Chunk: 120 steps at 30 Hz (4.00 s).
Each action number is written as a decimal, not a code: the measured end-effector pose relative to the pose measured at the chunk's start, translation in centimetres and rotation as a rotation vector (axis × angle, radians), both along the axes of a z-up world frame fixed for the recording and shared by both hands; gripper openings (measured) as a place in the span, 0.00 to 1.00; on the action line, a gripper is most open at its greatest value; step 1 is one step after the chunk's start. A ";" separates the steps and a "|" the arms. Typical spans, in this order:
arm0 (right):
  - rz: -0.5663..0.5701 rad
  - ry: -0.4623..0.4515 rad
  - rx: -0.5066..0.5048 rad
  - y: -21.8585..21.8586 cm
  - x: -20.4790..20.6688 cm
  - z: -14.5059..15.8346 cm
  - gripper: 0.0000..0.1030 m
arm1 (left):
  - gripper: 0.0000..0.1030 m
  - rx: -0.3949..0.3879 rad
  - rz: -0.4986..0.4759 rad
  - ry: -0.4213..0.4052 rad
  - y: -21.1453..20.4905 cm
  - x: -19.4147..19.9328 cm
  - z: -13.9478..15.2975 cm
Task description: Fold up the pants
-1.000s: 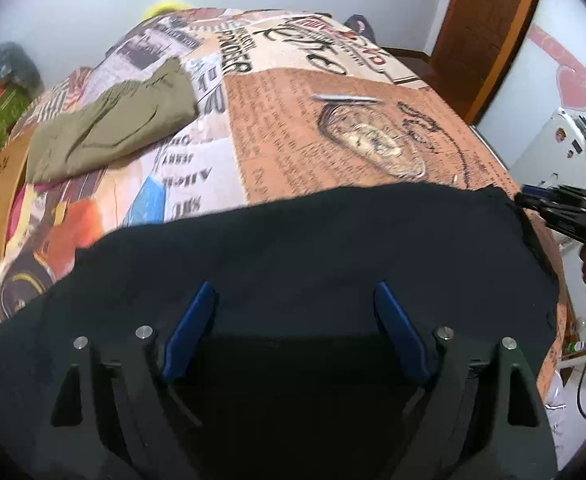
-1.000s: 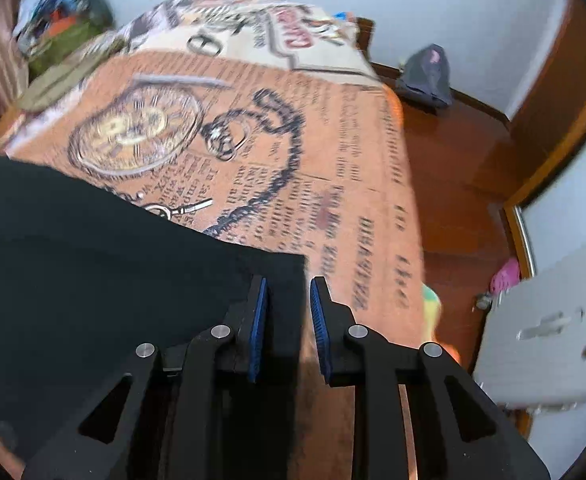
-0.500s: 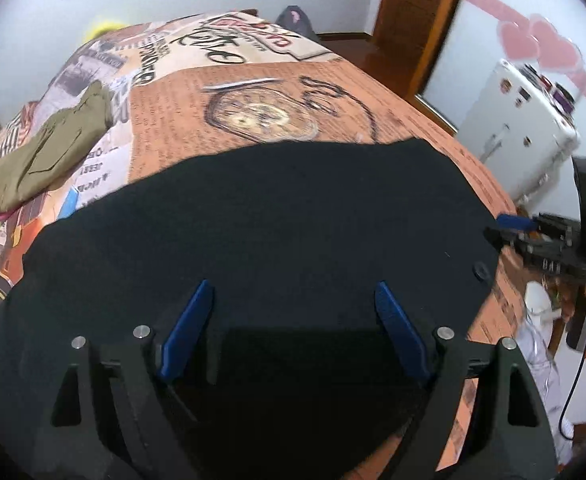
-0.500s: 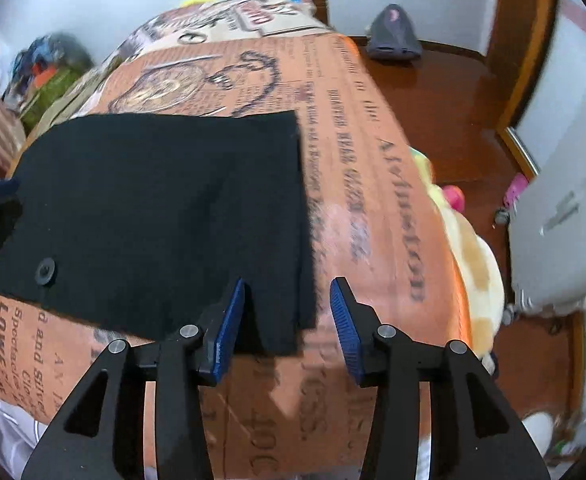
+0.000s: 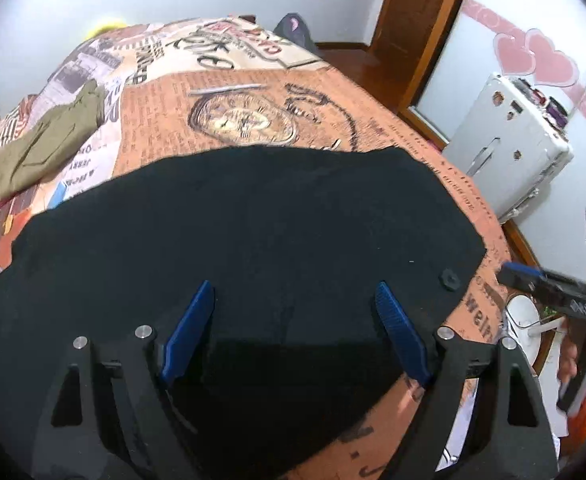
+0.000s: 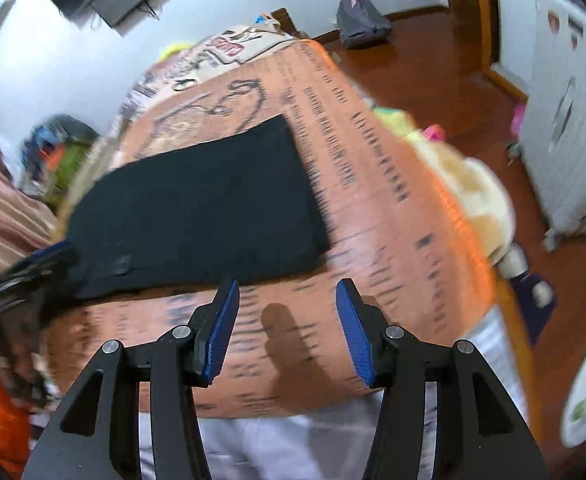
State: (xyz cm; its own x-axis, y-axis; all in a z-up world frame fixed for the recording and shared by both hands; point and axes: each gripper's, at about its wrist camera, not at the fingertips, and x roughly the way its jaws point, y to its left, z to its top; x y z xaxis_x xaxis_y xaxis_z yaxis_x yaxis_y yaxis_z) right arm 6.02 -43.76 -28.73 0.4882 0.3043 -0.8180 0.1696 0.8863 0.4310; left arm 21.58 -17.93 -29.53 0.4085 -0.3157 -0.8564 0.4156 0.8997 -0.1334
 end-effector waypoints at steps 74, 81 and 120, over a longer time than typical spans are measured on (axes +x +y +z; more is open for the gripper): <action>0.718 -0.288 -0.147 32.9 6.9 6.2 0.07 | 0.88 -0.134 0.477 -0.126 25.6 -7.6 3.5; 0.752 -0.182 -0.159 32.9 6.5 2.3 0.09 | 0.88 -0.119 0.494 -0.105 26.4 -8.9 2.5; 0.650 -0.229 -0.265 22.8 10.5 6.0 0.38 | 0.88 -0.022 0.349 -0.093 20.8 0.4 3.1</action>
State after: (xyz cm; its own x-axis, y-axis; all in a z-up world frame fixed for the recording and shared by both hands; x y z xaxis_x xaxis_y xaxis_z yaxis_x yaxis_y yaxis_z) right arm 16.49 -20.98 -22.77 0.4445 0.3965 -0.8032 -0.4936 0.8567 0.1498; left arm 21.97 2.84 -26.41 0.5710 -0.1614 -0.8049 0.0949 0.9869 -0.1305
